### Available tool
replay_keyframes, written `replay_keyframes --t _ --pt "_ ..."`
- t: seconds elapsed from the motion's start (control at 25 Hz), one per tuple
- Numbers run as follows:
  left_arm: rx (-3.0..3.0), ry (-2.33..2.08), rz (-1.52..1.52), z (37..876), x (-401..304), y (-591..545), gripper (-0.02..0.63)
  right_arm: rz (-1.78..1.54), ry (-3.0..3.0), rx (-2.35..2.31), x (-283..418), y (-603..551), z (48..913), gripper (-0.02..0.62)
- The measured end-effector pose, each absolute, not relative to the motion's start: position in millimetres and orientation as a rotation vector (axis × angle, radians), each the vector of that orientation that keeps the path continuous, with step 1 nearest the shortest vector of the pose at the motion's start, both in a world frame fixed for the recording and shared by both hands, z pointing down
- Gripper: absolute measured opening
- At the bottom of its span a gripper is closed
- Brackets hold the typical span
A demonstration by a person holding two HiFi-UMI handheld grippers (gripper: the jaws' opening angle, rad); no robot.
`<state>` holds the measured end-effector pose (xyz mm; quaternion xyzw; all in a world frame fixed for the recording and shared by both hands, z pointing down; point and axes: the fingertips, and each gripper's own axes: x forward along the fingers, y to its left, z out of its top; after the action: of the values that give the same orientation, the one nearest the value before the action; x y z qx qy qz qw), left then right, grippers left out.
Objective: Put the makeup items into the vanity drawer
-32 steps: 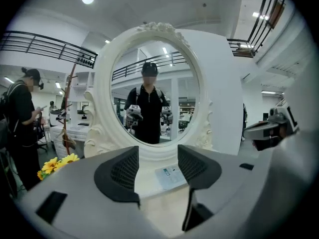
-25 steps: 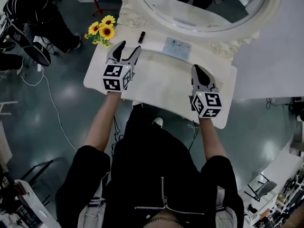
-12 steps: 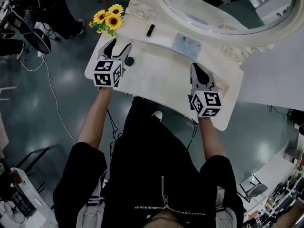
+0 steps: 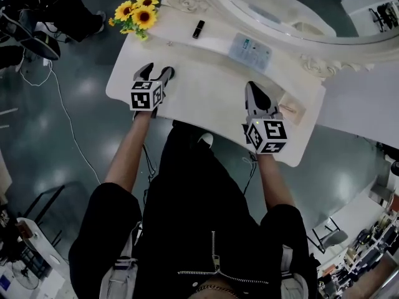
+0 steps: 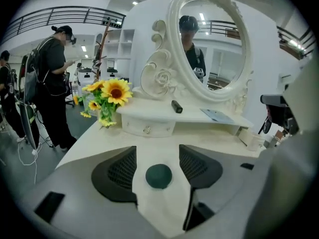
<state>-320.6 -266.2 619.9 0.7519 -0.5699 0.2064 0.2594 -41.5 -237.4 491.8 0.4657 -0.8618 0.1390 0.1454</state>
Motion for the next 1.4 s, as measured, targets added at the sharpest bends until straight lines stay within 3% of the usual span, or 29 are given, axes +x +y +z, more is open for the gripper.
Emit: replay_keyframes --t 0.76,0.96,1.04,1.4 --pt "1.894 -1.447 0.801 704.7 -310.2 -261.8 0.261 0.483 -2.388 1.403 -24.9 -233.8 518.3 0.006" --pt "1.937 -1.469 0.836 700.4 -303.5 -262.3 0.175 0.491 -2.384 1.416 -21.7 -232.6 518.9 0.006" --pt "1.933 -1.503 0.809 696.2 -307.2 -264.2 0.038 0.493 -2.383 1.417 -21.1 -232.2 518.9 0.006" --pt "1.978 -1.492 0.719 679.9 -306.4 -268.5 0.033 0.486 -2.388 1.437 -18.4 -229.7 514.0 0.006"
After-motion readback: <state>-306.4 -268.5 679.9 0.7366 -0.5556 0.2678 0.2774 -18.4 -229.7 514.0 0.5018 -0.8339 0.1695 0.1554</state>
